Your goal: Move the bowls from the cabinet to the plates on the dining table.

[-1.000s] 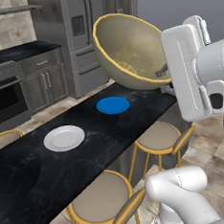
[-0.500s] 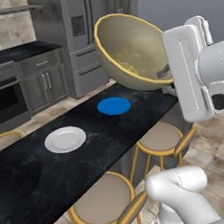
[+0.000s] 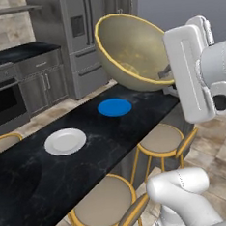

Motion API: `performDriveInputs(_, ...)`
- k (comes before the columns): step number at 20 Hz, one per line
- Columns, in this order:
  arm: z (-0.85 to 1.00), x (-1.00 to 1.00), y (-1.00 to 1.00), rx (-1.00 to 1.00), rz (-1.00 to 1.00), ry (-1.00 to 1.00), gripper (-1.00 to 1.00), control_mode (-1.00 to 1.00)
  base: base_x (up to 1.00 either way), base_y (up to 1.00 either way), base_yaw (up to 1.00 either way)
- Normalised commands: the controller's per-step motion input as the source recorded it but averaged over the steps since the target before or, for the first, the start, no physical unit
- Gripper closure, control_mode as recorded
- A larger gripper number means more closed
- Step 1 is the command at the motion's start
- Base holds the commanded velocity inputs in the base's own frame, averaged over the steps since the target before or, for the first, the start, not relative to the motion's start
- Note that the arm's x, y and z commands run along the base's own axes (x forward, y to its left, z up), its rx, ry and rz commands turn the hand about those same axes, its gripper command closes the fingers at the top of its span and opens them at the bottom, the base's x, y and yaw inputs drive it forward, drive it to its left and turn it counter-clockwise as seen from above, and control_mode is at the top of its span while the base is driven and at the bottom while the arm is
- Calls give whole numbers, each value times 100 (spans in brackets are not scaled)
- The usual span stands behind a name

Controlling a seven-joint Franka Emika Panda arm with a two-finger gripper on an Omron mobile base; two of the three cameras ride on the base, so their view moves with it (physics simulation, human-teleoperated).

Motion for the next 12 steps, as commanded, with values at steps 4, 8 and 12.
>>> performDriveInputs(4,-9,37,0,0,3,9,100,-100,14,0,1)
performDriveInputs(8,-14,36,-4,0,4,21,100,-100,0,0,0)
performDriveInputs(12,-25,33,0,-4,8,16,100,-100,0,0,0)
